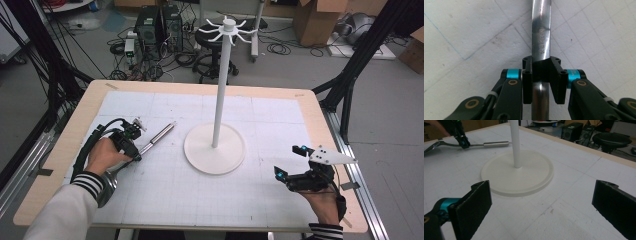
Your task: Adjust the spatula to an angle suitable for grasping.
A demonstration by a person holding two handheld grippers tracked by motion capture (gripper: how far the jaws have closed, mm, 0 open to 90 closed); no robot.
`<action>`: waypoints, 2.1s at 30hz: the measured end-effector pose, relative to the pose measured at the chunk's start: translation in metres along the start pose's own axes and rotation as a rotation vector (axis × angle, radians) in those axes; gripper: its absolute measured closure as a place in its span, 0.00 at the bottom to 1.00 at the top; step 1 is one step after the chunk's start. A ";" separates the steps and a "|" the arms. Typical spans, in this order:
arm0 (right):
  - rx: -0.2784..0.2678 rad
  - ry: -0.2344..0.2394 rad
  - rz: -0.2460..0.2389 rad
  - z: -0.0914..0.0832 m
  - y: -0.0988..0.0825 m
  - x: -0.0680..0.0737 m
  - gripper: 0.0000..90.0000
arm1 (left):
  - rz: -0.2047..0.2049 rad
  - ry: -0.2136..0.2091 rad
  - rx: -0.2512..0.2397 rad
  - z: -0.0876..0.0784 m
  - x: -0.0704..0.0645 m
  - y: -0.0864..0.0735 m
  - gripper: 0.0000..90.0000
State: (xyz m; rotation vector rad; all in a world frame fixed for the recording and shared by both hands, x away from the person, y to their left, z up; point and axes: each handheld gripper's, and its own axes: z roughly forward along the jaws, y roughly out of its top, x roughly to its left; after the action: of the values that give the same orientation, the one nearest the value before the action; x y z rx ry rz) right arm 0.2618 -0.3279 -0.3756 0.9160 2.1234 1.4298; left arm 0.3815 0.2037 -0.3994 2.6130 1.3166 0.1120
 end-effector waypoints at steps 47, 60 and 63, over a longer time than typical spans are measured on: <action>0.004 0.008 -0.012 0.002 0.002 0.004 0.02 | 0.493 -0.246 -0.460 -0.114 -0.020 -0.049 0.83; 0.002 0.006 -0.012 0.002 0.002 0.003 0.02 | 0.585 -0.353 -0.619 -0.127 -0.038 -0.051 0.83; 0.005 0.006 -0.006 0.001 0.001 0.003 0.02 | 0.588 -0.376 -0.651 -0.127 -0.041 -0.047 0.83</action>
State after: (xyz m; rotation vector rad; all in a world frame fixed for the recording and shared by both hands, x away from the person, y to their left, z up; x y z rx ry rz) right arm 0.2603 -0.3253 -0.3752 0.9070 2.1334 1.4267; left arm 0.2993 0.2175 -0.2853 2.2032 0.2845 0.1085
